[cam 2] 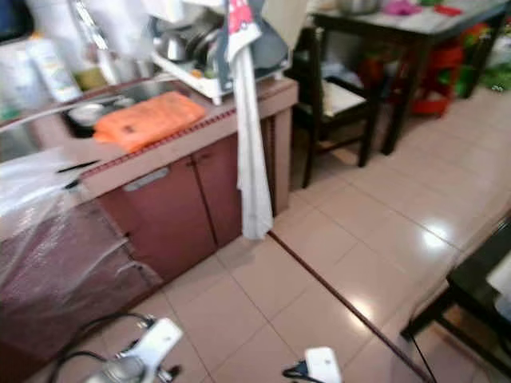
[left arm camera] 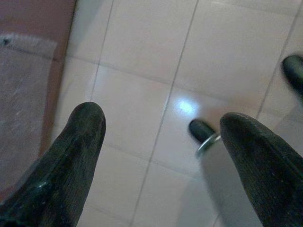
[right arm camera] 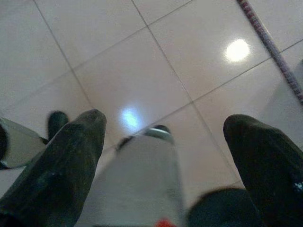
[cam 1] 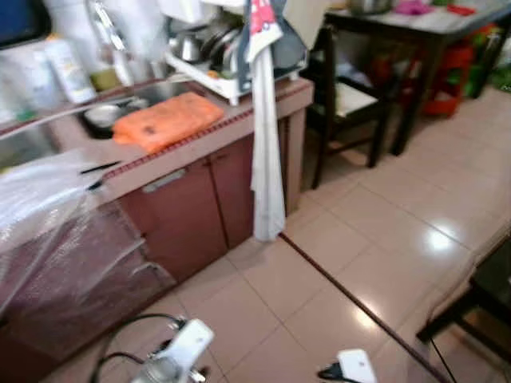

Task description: Kitchen organization

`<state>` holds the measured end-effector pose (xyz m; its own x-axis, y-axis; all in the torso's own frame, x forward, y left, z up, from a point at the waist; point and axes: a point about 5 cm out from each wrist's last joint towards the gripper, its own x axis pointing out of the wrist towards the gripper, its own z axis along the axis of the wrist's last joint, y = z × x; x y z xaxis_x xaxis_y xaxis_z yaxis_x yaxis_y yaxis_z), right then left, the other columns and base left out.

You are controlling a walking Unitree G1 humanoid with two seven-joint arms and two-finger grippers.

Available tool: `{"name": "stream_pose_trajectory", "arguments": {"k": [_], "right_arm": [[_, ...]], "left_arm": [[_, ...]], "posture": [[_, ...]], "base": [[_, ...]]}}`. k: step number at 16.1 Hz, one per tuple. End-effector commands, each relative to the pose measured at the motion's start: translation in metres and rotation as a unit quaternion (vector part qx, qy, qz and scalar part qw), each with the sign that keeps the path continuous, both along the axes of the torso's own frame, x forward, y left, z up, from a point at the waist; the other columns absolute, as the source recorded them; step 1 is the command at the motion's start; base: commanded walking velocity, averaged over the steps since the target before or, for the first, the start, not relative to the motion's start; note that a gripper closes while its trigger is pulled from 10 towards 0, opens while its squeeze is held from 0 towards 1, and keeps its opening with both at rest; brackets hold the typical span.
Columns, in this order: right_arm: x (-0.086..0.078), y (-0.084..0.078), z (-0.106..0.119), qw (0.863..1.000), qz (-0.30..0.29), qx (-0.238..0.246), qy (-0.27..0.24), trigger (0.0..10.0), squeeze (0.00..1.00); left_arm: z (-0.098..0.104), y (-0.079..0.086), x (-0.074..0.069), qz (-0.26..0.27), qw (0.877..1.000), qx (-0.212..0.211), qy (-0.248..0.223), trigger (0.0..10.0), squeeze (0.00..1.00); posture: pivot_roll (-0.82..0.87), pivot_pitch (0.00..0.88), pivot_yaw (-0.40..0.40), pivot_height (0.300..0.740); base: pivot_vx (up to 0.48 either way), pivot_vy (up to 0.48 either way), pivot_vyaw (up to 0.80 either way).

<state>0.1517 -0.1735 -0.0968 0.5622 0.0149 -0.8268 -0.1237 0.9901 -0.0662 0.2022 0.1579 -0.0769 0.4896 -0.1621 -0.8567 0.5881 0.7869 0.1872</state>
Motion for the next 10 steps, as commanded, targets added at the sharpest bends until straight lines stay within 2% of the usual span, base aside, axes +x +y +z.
{"name": "stream_pose_trajectory", "arguments": {"k": [1, 7, 10], "right_arm": [[-0.0033, 0.0051, -0.0020, 1.000, 0.001, 0.005, 0.008, 10.0, 0.00], [-0.0018, 0.0047, -0.0013, 1.000, 0.005, 0.004, 0.007, 10.0, 0.00], [-0.0017, 0.0049, -0.0013, 1.000, 0.006, 0.003, 0.007, 10.0, 0.00]], "left_arm": [[0.0023, 0.0153, 0.0027, 0.008, 1.000, 0.023, -0.004, 10.0, 0.00], [0.0032, 0.0169, 0.0045, 0.048, 0.999, 0.000, 0.004, 10.0, 0.00], [0.0033, 0.0146, 0.0046, 0.047, 0.999, -0.014, 0.012, 10.0, 0.00]], "posture": [[-0.11, 0.008, 0.080, 0.740], [-0.11, 0.003, 0.080, 0.740], [-0.11, 0.002, 0.079, 0.740]], "base": [[0.000, 0.000, 0.00], [0.000, 0.000, 0.00], [0.000, 0.000, 0.00]]}}
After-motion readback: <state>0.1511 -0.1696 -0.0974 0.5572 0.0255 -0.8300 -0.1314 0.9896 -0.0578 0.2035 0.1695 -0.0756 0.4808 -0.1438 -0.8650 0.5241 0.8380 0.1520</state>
